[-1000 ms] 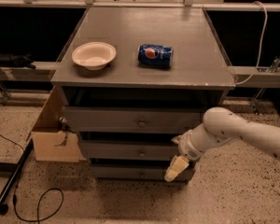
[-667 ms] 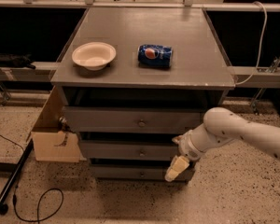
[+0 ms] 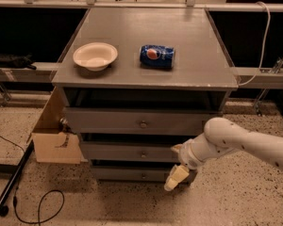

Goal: Open middle drawer

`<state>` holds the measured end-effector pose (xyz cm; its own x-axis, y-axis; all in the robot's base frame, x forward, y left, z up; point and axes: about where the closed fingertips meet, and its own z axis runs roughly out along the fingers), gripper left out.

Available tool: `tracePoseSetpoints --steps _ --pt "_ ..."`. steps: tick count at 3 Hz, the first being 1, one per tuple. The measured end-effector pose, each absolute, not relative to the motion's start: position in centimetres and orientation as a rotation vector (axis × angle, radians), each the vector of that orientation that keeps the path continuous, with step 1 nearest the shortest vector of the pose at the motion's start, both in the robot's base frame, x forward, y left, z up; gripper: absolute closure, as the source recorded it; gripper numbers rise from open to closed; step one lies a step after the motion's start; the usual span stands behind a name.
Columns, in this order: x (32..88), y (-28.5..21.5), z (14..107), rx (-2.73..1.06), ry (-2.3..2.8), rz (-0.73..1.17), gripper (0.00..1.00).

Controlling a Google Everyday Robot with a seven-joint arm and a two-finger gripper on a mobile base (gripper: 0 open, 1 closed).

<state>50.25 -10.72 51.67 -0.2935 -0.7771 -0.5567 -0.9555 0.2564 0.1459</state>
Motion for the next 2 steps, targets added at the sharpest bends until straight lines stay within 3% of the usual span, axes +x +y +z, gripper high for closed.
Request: tracePoseSetpoints --steps 2 --pt "50.7 -11.0 48.8 -1.473 2.141 0.806 0.00"
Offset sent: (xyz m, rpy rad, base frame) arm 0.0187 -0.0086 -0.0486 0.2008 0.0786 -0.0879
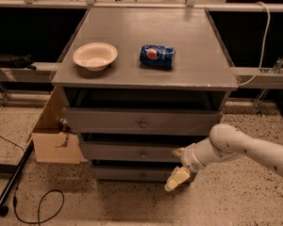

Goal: Open middle drawer

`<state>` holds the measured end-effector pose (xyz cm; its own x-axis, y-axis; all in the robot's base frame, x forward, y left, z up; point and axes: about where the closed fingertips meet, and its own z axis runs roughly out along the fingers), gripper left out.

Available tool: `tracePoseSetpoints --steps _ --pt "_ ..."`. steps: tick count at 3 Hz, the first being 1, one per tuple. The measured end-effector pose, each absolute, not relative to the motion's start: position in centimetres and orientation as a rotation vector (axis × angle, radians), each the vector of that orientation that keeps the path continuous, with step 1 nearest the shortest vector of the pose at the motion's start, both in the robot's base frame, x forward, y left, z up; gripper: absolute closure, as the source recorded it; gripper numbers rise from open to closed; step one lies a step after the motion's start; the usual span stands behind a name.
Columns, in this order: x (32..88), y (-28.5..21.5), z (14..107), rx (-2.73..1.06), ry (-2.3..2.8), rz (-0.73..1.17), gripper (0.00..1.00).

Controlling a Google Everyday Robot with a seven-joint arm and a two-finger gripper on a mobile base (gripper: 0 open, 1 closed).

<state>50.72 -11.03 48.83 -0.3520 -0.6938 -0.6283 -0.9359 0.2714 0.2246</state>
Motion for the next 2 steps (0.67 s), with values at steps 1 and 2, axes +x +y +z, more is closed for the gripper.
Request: tracePoseSetpoints --steps 1,2 --pt "54.09 -10.67 49.25 -1.396 2.102 0.814 0.00" --pt "54.10 -10.67 49.27 -1.396 2.102 0.814 0.00"
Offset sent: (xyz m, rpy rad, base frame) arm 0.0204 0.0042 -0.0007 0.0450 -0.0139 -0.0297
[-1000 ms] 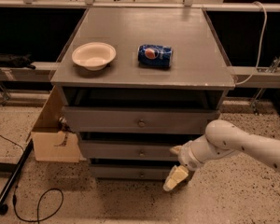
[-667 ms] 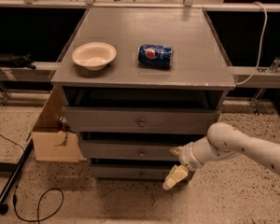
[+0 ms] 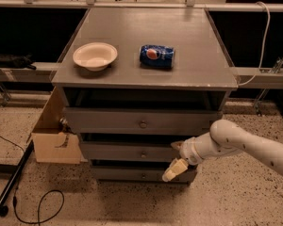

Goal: Open middle drawer

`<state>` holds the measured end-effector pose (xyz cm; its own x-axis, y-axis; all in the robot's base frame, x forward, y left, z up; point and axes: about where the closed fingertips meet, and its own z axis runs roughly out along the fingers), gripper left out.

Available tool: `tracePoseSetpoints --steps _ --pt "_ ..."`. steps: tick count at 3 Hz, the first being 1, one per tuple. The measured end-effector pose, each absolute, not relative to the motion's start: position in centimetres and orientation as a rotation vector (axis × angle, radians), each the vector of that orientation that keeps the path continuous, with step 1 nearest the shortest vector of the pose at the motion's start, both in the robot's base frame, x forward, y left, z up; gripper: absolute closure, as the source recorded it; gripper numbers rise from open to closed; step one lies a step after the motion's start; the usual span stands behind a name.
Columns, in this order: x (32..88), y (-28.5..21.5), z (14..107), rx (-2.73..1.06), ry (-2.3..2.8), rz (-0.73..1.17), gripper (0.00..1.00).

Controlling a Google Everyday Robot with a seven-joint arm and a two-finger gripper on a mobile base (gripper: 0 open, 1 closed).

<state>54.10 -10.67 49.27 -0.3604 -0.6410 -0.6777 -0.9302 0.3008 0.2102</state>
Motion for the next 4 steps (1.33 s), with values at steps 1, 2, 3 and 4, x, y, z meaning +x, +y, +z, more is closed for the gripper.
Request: tracePoseSetpoints --steps 1,2,3,4 --pt "53.3 -10.6 49.4 -1.345 2.059 0.864 0.00" --pt "52.1 -11.0 49.3 -1.297 2.017 0.896 0.00" --pt "52.1 -11.0 49.3 -1.298 2.018 0.896 0.00" --pt "51.5 -9.9 48.2 -1.433 2.114 0.806 0.00"
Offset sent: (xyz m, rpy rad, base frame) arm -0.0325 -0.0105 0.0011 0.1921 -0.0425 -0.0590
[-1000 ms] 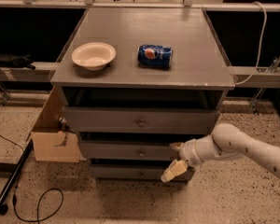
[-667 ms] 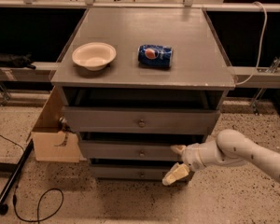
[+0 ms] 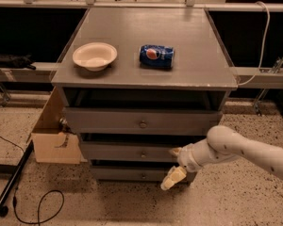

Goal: Open middle drawer

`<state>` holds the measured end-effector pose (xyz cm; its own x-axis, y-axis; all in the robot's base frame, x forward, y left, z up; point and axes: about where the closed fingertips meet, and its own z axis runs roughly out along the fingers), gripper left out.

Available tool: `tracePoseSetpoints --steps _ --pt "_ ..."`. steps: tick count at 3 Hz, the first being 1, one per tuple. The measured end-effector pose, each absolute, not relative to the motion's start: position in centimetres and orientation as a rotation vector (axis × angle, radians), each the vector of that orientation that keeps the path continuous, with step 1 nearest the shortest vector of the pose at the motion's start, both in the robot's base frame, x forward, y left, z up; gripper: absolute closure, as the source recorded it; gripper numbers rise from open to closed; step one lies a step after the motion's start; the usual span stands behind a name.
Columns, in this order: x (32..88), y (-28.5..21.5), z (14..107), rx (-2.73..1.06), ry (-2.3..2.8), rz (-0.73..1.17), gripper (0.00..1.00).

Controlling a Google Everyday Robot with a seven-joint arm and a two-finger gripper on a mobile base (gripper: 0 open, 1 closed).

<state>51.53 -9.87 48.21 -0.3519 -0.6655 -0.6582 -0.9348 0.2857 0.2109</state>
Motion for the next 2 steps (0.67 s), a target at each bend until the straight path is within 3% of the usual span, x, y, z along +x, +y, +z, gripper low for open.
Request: tracePoseSetpoints --steps 1,2 --pt "52.78 -6.76 48.49 -1.605 2.192 0.658 0.00" --pt "52.73 -6.59 48.31 -1.601 2.195 0.657 0.00"
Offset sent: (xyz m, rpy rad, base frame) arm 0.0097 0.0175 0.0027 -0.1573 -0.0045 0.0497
